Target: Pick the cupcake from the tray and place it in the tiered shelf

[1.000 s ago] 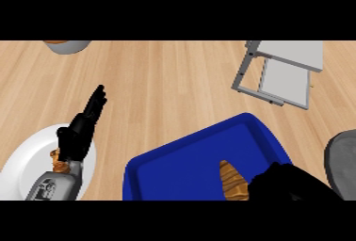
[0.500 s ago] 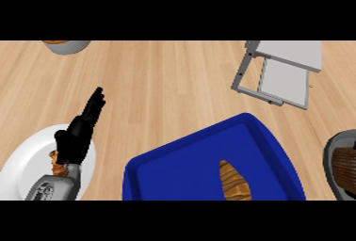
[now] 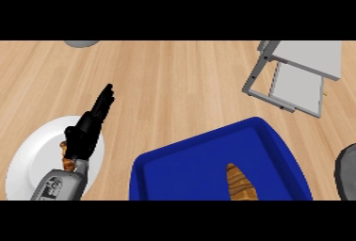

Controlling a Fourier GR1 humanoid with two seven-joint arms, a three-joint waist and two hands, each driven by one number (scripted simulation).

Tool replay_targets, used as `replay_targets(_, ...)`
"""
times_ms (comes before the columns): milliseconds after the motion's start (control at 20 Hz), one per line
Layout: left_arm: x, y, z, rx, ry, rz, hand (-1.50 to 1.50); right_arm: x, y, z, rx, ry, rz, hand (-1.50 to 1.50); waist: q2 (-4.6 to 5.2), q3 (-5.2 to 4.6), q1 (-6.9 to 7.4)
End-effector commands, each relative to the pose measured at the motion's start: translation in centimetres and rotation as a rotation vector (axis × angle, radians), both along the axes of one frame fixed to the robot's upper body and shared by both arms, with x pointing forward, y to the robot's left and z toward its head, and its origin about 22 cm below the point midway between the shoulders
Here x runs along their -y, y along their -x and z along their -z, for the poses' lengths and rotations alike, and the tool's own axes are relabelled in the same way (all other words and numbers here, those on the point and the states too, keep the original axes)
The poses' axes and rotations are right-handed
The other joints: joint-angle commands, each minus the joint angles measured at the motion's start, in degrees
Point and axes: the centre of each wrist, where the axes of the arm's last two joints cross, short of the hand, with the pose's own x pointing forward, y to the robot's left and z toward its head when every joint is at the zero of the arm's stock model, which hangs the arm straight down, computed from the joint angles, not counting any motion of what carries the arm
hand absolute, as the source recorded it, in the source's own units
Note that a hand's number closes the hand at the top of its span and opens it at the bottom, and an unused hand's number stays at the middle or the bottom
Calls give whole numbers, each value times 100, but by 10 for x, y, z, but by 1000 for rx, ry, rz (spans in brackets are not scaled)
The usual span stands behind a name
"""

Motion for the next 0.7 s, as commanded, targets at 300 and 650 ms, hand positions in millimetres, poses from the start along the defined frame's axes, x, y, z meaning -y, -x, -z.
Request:
replay_targets(300,30,-11,7,8,3,50,0,25,-22,-34,61,-43,73,150,39,-6,241)
replay_targets(650,2,-2,5,5,-2,44,0,27,-36,-38,191,-28,111,150,20,-4,195)
